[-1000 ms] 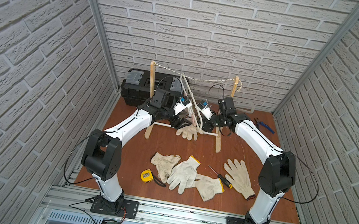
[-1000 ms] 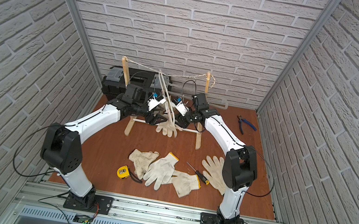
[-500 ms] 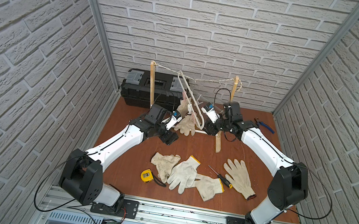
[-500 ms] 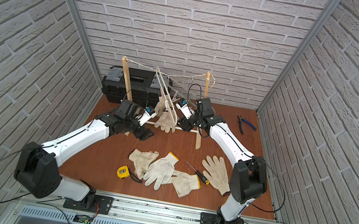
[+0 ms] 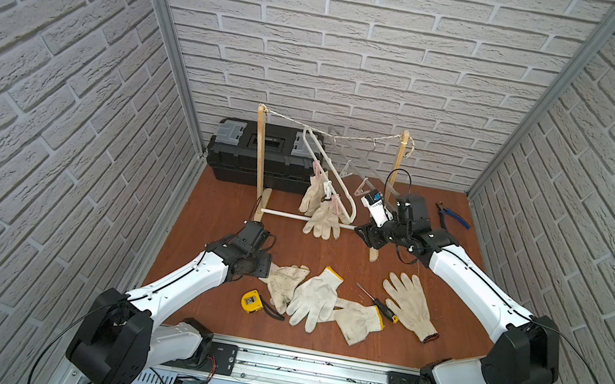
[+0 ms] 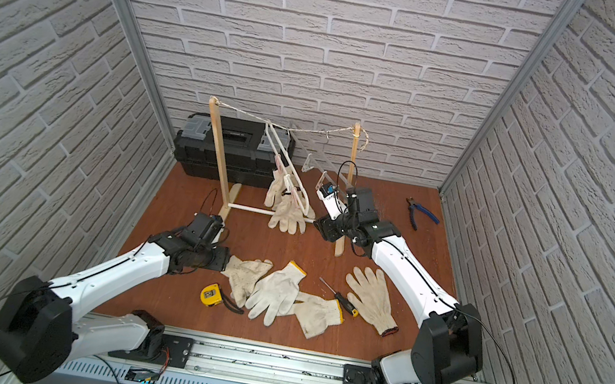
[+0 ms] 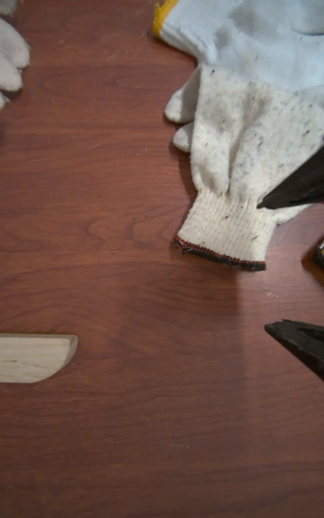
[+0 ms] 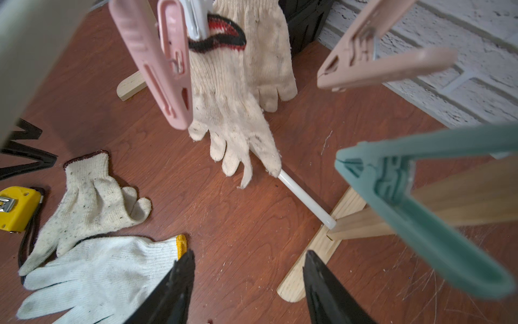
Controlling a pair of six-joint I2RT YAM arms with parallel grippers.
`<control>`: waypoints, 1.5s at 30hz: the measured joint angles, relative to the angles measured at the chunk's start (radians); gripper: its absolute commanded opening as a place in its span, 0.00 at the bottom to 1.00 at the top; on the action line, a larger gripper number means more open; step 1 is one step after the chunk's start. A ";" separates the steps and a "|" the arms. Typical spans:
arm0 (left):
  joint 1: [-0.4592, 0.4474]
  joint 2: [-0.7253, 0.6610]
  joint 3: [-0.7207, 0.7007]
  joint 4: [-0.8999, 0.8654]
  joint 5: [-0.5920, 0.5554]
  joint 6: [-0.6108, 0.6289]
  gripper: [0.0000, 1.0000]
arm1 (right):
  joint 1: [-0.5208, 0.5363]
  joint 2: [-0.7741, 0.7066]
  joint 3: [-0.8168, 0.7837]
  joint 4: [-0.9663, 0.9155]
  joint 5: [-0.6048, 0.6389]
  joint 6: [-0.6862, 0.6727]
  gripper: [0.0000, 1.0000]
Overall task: Clip the gloves onto a hanger to dry
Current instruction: Pick up the glove from the center of the board.
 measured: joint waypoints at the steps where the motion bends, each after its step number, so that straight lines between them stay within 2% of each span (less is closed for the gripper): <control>1: -0.006 0.012 0.000 0.007 -0.002 -0.015 0.60 | 0.000 -0.006 -0.011 0.000 0.005 0.003 0.64; 7: -0.040 0.117 -0.003 0.069 -0.016 -0.084 0.47 | 0.000 -0.012 -0.048 -0.001 0.022 0.023 0.64; 11: -0.056 0.163 -0.006 0.088 -0.016 -0.101 0.43 | -0.003 -0.013 -0.049 0.000 0.029 0.024 0.63; 17: -0.070 0.197 -0.013 0.093 -0.023 -0.118 0.20 | -0.007 -0.013 -0.049 0.000 0.029 0.024 0.64; 21: -0.071 0.194 -0.017 0.093 -0.027 -0.119 0.00 | -0.009 -0.013 -0.049 0.000 0.028 0.025 0.63; 25: -0.071 0.164 -0.014 0.076 -0.025 -0.088 0.00 | -0.009 -0.013 -0.049 0.000 0.021 0.029 0.63; 32: -0.073 0.029 0.104 -0.012 -0.042 0.095 0.00 | -0.010 -0.054 -0.063 -0.006 -0.065 0.058 0.61; 38: -0.147 -0.068 0.225 -0.009 -0.046 0.377 0.00 | -0.010 -0.103 -0.135 0.008 -0.238 0.081 0.59; 45: -0.250 -0.007 0.342 -0.018 0.015 0.651 0.00 | 0.043 -0.160 -0.272 0.123 -0.405 0.090 0.59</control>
